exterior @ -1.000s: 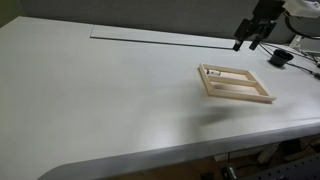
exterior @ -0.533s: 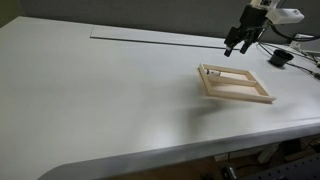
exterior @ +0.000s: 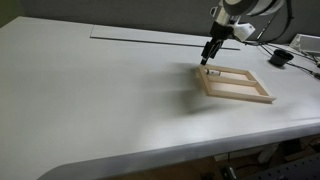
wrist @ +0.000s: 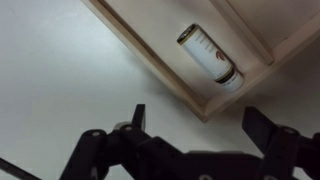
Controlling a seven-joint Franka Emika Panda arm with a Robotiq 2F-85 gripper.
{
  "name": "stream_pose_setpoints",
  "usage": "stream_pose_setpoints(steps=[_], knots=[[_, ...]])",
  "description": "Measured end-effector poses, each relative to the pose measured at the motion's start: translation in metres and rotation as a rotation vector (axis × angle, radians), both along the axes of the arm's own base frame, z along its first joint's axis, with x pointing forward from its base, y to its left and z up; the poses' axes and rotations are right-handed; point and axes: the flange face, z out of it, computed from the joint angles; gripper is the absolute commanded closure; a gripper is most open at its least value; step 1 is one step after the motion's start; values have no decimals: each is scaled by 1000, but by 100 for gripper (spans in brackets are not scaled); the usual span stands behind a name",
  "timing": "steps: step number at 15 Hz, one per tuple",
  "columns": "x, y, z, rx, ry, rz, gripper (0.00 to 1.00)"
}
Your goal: Take the bottle on the tray and put it on the counter
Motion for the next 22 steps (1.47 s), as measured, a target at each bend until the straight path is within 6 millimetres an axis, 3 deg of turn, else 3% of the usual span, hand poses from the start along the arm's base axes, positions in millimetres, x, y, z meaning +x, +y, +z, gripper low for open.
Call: stream_pose_setpoints(steps=[2, 3, 5, 7, 12, 16, 17, 20, 22], knots=[[-6, 21, -30, 7, 50, 134, 0], [-9, 27, -34, 4, 55, 174, 0], [-9, 33, -31, -9, 27, 221, 0], [-6, 31, -11, -35, -35, 264, 0], [-14, 38, -17, -27, -20, 287, 0], [-64, 58, -4, -31, 2, 362, 0], [-92, 60, 10, -46, -9, 384, 0], [-113, 49, 25, -59, -41, 379, 0], [-102, -4, 32, -73, -104, 302, 0]])
